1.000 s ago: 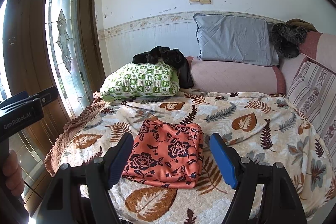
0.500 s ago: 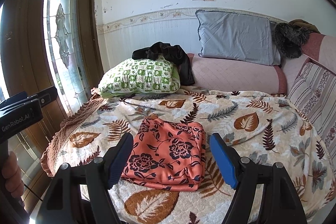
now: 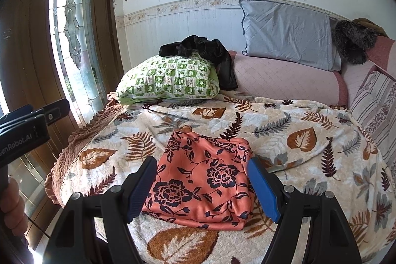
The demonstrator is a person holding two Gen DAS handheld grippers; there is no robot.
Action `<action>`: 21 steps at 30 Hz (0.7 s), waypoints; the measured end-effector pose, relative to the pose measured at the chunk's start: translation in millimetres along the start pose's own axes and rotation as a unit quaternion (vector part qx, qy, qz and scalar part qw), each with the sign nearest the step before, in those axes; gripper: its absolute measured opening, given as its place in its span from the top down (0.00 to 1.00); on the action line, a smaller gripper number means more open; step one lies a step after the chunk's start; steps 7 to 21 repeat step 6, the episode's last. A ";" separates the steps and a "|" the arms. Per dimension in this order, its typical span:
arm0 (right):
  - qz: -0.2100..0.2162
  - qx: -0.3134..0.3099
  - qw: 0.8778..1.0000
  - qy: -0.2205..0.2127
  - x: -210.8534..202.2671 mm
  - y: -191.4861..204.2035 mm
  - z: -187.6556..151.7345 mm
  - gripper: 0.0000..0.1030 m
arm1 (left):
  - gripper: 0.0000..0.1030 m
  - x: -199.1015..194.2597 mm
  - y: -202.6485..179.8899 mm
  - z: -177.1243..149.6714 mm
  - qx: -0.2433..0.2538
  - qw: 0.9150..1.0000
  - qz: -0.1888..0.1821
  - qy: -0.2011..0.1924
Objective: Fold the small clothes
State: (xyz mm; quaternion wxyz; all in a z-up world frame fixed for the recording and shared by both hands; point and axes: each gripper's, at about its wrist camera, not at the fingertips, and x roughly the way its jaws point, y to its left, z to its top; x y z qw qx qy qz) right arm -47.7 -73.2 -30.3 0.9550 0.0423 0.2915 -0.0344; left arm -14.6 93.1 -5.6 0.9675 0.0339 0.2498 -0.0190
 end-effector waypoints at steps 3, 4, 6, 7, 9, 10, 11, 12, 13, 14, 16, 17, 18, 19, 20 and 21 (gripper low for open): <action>0.002 0.002 1.000 0.004 12.8 -0.2 2.8 0.24 | 0.10 9.2 -3.1 2.3 0.002 1.000 -0.003 -0.004; 0.002 0.000 1.000 0.005 17.8 -1.1 4.1 0.24 | 0.10 14.2 -4.1 3.2 0.000 1.000 -0.003 -0.004; -0.002 -0.002 1.000 0.005 30.1 -7.8 7.2 0.24 | 0.10 31.4 -2.6 3.8 -0.011 1.000 -0.017 0.007; -0.002 -0.002 1.000 0.005 30.1 -7.8 7.2 0.24 | 0.10 31.4 -2.6 3.8 -0.011 1.000 -0.017 0.007; -0.002 -0.002 1.000 0.005 30.1 -7.8 7.2 0.24 | 0.10 31.4 -2.6 3.8 -0.011 1.000 -0.017 0.007; -0.002 -0.002 1.000 0.005 30.1 -7.8 7.2 0.24 | 0.10 31.4 -2.6 3.8 -0.011 1.000 -0.017 0.007; -0.002 -0.002 1.000 0.005 30.1 -7.8 7.2 0.24 | 0.10 31.4 -2.6 3.8 -0.011 1.000 -0.017 0.007; -0.002 -0.002 1.000 0.005 30.1 -7.8 7.2 0.24 | 0.10 31.4 -2.6 3.8 -0.011 1.000 -0.017 0.007; -0.002 -0.002 1.000 0.005 30.1 -7.8 7.2 0.24 | 0.10 31.4 -2.6 3.8 -0.011 1.000 -0.017 0.007; -0.002 -0.002 1.000 0.005 30.1 -7.8 7.2 0.24 | 0.10 31.4 -2.6 3.8 -0.011 1.000 -0.017 0.007; -0.002 -0.002 1.000 0.005 30.1 -7.8 7.2 0.24 | 0.10 31.4 -2.6 3.8 -0.011 1.000 -0.017 0.007; -0.002 -0.002 1.000 0.005 30.1 -7.8 7.2 0.24 | 0.10 31.4 -2.6 3.8 -0.011 1.000 -0.017 0.007; -0.002 -0.002 1.000 0.005 30.1 -7.8 7.2 0.24 | 0.10 31.4 -2.6 3.8 -0.011 1.000 -0.017 0.007; -0.002 -0.002 1.000 0.005 30.1 -7.8 7.2 0.24 | 0.10 31.4 -2.6 3.8 -0.011 1.000 -0.017 0.007; -0.002 -0.002 1.000 0.005 30.1 -7.8 7.2 0.24 | 0.10 31.4 -2.6 3.8 -0.011 1.000 -0.017 0.007; -0.002 -0.002 1.000 0.005 30.1 -7.8 7.2 0.24 | 0.10 31.4 -2.6 3.8 -0.011 1.000 -0.017 0.007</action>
